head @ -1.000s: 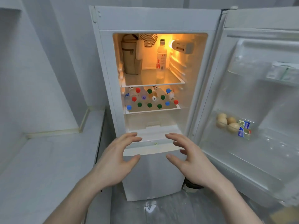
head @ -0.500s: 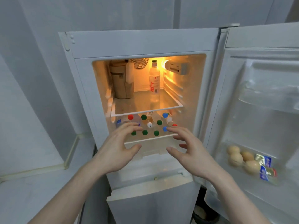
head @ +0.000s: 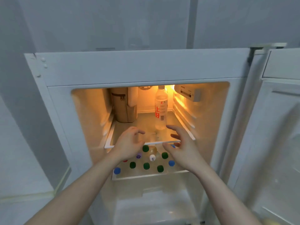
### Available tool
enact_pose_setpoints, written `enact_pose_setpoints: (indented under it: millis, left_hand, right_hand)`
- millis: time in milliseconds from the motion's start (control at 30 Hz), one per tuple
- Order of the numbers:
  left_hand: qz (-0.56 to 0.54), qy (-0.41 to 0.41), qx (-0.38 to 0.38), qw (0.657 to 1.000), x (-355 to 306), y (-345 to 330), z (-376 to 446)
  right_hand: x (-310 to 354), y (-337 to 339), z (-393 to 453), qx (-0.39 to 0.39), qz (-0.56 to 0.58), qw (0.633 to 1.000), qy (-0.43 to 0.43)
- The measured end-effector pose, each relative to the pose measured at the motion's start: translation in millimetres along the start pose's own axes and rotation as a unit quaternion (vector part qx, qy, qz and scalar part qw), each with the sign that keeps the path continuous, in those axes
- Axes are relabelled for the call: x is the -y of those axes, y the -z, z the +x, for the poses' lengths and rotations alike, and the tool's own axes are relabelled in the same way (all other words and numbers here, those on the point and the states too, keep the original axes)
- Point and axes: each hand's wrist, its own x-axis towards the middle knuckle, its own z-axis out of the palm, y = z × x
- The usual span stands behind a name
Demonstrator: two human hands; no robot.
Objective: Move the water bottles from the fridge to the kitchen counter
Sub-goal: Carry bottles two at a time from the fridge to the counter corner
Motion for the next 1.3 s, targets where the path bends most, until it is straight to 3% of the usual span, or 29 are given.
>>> enact_pose_setpoints:
  millis: [333,700,900,1000,1067,1133,1233,1300]
  left_hand:
    - [0.035,0.077,-0.038,0.996,62,-50,73]
    - [-0.001,0.076,-0.067,0.995,69,-55,76]
    - [-0.037,0.073,-0.08,0.993,62,-49,74]
    - [-0.071,0.046,-0.102,0.991,58,-45,71]
    - [-0.085,0.046,-0.11,0.989,56,-42,69]
    - [-0.08,0.053,-0.108,0.99,55,-40,68]
    - [-0.065,0.064,-0.109,0.99,54,-42,68]
    - [-0.058,0.066,-0.112,0.99,53,-43,68]
  right_hand:
    - [-37,-33,103,-0.079,-0.024,0.994,-0.067]
    - [-59,-69,169,-0.094,-0.005,0.991,-0.098]
    - [-50,-98,169,-0.01,0.018,0.998,-0.064]
    - [-51,-108,167,0.067,0.068,0.994,-0.059]
    - [-55,-109,169,0.077,0.1,0.99,-0.062]
    - [-58,-103,175,-0.001,0.104,0.993,-0.057]
    - [-69,-85,191,-0.178,0.079,0.977,-0.088]
    - [-80,-76,203,-0.21,0.063,0.969,-0.114]
